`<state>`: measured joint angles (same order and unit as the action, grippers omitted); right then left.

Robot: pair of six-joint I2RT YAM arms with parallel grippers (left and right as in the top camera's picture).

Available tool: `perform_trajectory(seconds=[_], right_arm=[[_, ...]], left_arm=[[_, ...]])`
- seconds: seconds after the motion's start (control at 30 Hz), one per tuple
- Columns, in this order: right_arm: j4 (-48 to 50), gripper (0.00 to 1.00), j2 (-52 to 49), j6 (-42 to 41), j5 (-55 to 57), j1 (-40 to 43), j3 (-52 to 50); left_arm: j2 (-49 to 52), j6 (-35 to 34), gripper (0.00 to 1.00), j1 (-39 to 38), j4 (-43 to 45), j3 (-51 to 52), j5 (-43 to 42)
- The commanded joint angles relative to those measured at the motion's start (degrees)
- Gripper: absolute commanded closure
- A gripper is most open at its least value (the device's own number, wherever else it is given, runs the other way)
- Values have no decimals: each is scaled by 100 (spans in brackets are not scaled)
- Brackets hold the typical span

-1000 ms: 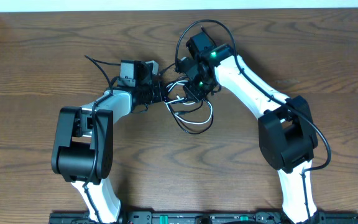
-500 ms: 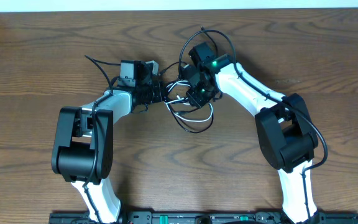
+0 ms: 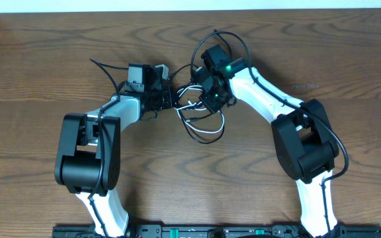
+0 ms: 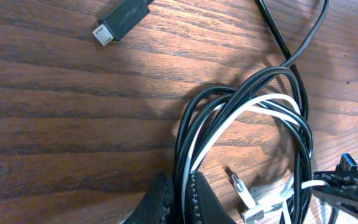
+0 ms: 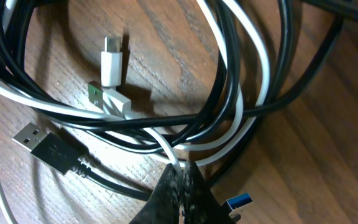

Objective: Untangle cables

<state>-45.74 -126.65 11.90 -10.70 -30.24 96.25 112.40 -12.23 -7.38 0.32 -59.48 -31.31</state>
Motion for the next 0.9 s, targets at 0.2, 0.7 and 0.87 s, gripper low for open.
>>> perform_trajectory(seconds=[0.2,0.7,0.87], right_arm=[[2,99,839,-160,-339,31,28],[-225,67,743,-188,-291,9,7],[-166,63,485,-149,-293,15,0]], left_arm=[[-7,13,93,24,-4,48,33],[-7,13,92,24,-7,48,31],[-7,13,92,24,-11,48,31]])
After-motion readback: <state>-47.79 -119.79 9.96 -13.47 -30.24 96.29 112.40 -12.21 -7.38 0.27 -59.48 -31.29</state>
